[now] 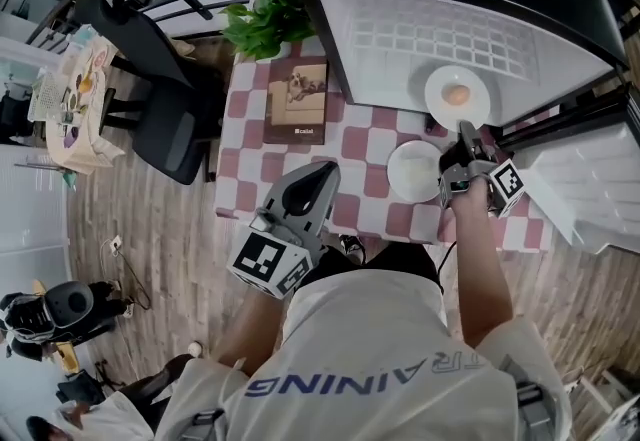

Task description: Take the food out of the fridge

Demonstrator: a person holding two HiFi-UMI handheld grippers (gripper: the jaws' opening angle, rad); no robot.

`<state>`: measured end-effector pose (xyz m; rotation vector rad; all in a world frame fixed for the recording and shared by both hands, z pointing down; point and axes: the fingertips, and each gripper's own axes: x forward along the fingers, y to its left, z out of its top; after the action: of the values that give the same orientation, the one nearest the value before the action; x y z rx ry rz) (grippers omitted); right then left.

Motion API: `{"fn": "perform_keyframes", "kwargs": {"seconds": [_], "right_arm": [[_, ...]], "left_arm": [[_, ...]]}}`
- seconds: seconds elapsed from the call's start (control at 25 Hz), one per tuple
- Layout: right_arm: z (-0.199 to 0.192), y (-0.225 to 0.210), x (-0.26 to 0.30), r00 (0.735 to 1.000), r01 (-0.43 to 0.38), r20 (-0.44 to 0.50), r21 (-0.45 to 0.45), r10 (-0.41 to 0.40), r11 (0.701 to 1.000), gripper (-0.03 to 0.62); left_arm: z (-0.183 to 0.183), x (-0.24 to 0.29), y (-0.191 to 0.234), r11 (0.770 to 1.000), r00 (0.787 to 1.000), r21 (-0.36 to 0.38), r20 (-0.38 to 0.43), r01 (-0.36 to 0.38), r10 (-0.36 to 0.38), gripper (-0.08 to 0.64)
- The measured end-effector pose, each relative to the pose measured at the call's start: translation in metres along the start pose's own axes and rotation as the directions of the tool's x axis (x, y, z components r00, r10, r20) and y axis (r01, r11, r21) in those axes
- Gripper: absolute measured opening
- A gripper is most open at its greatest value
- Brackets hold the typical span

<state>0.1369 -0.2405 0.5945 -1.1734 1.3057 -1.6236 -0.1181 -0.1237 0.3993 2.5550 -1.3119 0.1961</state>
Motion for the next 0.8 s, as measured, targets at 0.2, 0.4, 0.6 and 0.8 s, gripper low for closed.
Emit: {"fn": "perform_keyframes", "kwargs": {"seconds": [0.2, 0.4, 0.6, 0.8], "right_arm": [[-0.044, -0.008, -0.02, 0.995, 0.023, -0.102, -0.013, -0.024, 1.0, 0.032], [-0.101, -0.033, -0.033, 0.968, 0.06, -0.24, -0.047, -0.07, 0.997, 0.032], [-0.158, -0.052, -0.038, 0.917, 0.085, -0.379, -0.117, -0.123, 0.99, 0.034], [-0.204, -0.067, -0.043, 0.864, 0.121, -0.472, -0.139, -0.174, 0.983, 0.034]], "left_arm": [[-0.003, -0.012, 0.009, 1.0, 1.0, -0.006, 0.005, -0.028, 0.028, 0.008], [-0.005, -0.029, 0.017, 0.998, 0.998, -0.015, 0.017, -0.055, 0.056, 0.008], [-0.009, -0.049, 0.025, 0.996, 0.996, -0.027, 0.028, -0.082, 0.083, 0.008], [-0.012, -0.068, 0.035, 0.993, 0.993, -0.036, 0.034, -0.114, 0.116, 0.008]]}}
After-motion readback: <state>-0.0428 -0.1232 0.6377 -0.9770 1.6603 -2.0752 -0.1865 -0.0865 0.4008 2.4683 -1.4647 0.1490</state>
